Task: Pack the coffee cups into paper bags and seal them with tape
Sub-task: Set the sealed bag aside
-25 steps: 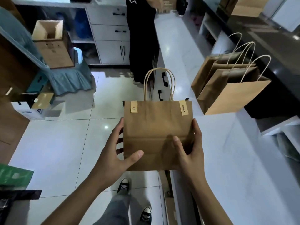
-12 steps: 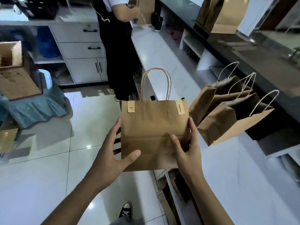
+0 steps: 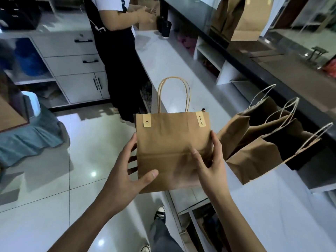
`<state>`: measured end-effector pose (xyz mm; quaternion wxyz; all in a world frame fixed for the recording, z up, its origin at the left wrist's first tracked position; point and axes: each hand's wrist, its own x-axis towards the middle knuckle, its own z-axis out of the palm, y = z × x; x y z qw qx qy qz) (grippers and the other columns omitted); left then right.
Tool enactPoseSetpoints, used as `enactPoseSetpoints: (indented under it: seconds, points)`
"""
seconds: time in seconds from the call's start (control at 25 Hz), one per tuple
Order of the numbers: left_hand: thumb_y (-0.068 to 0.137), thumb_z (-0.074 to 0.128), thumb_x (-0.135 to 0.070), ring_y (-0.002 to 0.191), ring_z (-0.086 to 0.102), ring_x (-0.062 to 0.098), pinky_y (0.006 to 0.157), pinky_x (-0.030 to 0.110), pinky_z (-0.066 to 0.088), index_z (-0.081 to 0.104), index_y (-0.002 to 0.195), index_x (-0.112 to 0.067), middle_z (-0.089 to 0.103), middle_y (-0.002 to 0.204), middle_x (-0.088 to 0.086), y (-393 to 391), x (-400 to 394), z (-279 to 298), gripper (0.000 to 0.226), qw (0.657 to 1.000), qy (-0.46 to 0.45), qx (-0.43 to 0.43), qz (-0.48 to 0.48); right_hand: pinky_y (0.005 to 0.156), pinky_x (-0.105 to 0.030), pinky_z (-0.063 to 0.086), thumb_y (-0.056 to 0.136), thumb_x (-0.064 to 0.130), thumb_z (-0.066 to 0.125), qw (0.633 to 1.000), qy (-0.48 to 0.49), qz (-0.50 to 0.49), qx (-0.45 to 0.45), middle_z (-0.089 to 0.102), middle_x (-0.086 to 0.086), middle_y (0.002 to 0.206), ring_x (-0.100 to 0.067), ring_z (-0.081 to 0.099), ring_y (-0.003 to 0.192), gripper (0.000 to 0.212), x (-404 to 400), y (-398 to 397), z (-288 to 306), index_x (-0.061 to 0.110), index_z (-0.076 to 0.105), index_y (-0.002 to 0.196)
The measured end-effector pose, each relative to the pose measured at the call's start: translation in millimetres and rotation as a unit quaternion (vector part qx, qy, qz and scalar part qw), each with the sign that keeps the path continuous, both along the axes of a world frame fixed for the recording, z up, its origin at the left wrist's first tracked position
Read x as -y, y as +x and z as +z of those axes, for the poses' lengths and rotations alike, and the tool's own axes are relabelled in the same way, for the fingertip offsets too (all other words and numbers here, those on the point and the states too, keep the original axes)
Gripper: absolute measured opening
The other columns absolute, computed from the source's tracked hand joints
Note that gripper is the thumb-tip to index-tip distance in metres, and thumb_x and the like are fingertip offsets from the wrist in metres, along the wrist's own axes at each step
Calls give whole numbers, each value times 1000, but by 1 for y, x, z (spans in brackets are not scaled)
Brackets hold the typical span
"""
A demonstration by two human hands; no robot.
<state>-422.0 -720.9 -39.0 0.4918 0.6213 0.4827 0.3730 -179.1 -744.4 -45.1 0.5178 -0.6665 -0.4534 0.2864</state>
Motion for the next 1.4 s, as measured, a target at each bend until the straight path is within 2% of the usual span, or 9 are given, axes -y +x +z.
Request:
enactPoseSetpoints:
  seconds: [0.24,0.52,0.64,0.76,0.88,1.0,1.16,1.28,1.4]
  points:
    - [73,83,-52,131,46,-8,101,25,47,18,145,-70,35,147,-39,29,-76,0,98,1000,12,-9,-16,107,1,26,93,31,73,1000,13,-16,-14,37,22,158,22,29,138,78,-74,29,-4,28,31,159]
    - [76,83,-48,126,48,-12,101,24,46,20,151,-61,40,138,-46,90,-180,22,99,999,31,-14,-24,118,-21,29,93,42,73,998,17,-52,-6,39,25,154,15,31,141,79,-171,83,7,35,29,158]
    - [72,79,-42,123,49,-15,99,22,45,21,152,-58,44,130,-50,116,-214,28,99,999,41,2,-16,110,-15,30,91,47,72,998,4,-61,4,43,30,134,23,37,126,81,-207,104,22,39,28,158]
    - [71,78,-41,118,50,-18,94,19,46,24,152,-55,47,127,-49,138,-244,31,99,999,47,20,-14,100,-9,34,91,46,72,996,-10,-79,31,47,11,127,18,44,109,80,-235,122,35,40,27,158]
    - [71,79,-40,116,54,-14,89,16,50,26,152,-55,49,130,-43,155,-268,35,98,998,59,31,-18,90,0,34,92,39,71,995,-22,-90,40,48,6,124,22,46,102,80,-260,135,44,38,27,158]
    - [71,81,-35,117,56,-9,86,13,53,28,153,-51,51,137,-32,168,-290,38,98,996,64,51,-24,95,-17,45,90,41,70,993,-30,-104,51,52,6,122,10,53,101,80,-283,145,53,42,27,157]
    - [72,84,-42,124,55,-4,91,23,52,27,152,-55,45,145,-29,179,-327,44,99,994,88,59,-39,106,-34,45,89,44,67,990,-36,-123,53,52,14,122,-1,54,109,77,-318,155,69,46,27,155]
    - [69,81,-48,127,52,-2,95,28,51,25,152,-56,41,149,-26,192,-363,51,100,991,105,59,-51,100,-34,50,89,42,66,987,-27,-152,53,54,6,119,0,57,98,75,-347,164,87,47,29,154]
    - [70,82,-43,126,52,-5,96,25,49,27,153,-51,40,149,-26,211,-399,61,99,987,130,71,-67,91,-18,44,92,37,64,981,-26,-192,17,43,7,127,14,51,98,70,-374,178,105,45,32,154]
